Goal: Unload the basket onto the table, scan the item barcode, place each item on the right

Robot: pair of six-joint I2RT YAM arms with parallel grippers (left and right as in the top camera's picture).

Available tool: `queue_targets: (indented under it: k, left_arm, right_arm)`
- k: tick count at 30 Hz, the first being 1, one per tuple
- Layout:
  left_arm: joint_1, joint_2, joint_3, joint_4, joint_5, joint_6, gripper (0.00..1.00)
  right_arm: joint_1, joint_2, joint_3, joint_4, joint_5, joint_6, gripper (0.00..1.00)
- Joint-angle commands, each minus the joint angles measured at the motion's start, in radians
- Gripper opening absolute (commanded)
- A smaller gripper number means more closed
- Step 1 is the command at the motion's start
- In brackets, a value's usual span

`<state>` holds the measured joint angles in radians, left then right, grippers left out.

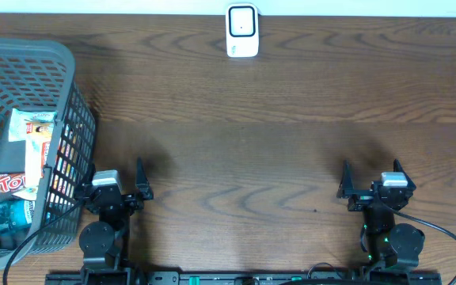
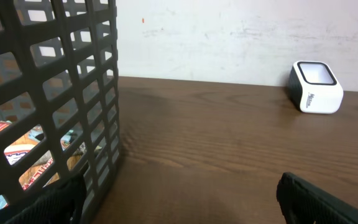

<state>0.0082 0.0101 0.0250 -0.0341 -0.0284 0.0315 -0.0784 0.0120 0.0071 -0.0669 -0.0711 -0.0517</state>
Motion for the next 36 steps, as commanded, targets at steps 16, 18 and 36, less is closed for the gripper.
queue_targets:
  k: [16, 18, 36]
  left_arm:
    - [-0.004, 0.091, 0.201, -0.042, 0.302, -0.117, 0.98]
    - [-0.004, 0.149, 0.286, -0.066, 0.319, -0.121, 0.98]
    - [-0.004, 0.722, 1.218, -0.803, 0.33, -0.116, 0.98]
  right_arm:
    - [-0.004, -0.006, -0.002, -0.004, 0.002, 0.013, 0.99]
    - [-0.004, -0.006, -0.002, -0.004, 0.002, 0.013, 0.99]
    - [-0.004, -0.006, -0.002, -0.004, 0.002, 0.013, 0.99]
